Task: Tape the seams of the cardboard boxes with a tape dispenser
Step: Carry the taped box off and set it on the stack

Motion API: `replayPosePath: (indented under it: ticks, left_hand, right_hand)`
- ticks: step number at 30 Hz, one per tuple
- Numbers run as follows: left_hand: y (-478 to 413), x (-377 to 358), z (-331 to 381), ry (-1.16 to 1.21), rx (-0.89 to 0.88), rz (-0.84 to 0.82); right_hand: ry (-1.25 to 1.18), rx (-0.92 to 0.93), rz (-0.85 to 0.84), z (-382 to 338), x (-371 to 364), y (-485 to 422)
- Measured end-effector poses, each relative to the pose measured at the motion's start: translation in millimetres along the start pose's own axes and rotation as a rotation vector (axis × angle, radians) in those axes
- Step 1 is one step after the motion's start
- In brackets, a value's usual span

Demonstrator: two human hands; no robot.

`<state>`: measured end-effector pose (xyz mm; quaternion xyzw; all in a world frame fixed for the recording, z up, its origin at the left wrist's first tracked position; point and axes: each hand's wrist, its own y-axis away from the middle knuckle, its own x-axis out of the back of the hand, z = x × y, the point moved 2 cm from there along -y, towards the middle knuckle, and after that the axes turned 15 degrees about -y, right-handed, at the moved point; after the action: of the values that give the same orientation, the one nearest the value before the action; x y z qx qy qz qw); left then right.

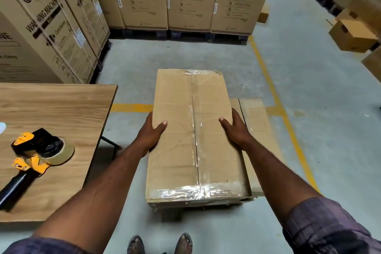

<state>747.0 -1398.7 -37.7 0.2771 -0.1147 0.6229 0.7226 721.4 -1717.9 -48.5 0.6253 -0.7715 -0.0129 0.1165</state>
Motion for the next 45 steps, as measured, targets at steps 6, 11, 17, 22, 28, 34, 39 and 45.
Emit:
replayPosePath:
  ticks: [6, 11, 17, 22, 28, 34, 39, 45]
  left_hand:
    - [-7.8, -16.8, 2.3, -0.01, -0.002, -0.001]
    - [-15.6, -20.2, 2.2, -0.023, -0.001, -0.007]
    - [-15.6, -22.5, 4.8, -0.033, 0.022, 0.0]
    - [-9.7, -17.9, 5.2, -0.09, 0.054, 0.017]
    - [3.0, -5.1, -2.5, -0.153, 0.034, 0.004]
    - [29.6, 26.1, -11.0, -0.129, 0.034, 0.015]
    - [60.9, 75.9, -40.3, -0.137, 0.051, 0.05]
    - [107.9, 161.6, -103.3, -0.152, 0.082, 0.087]
  right_hand:
    - [0.009, -0.004, 0.018, 11.6, 11.0, -6.5]
    - [0.034, -0.013, 0.041, 10.1, 14.8, -13.6]
    - [0.068, -0.062, 0.061, 10.0, 14.3, -16.1]
    - [0.187, -0.062, 0.144, -4.4, 4.4, -10.2]
    - [0.366, -0.005, 0.266, -25.1, -25.2, 7.3]
    - [0.44, 0.054, 0.229, -48.1, -76.1, 34.8]
    - [0.442, 0.137, 0.1, -63.9, -146.8, 65.6]
    - [0.482, 0.26, -0.061, -81.9, -262.1, 116.8]
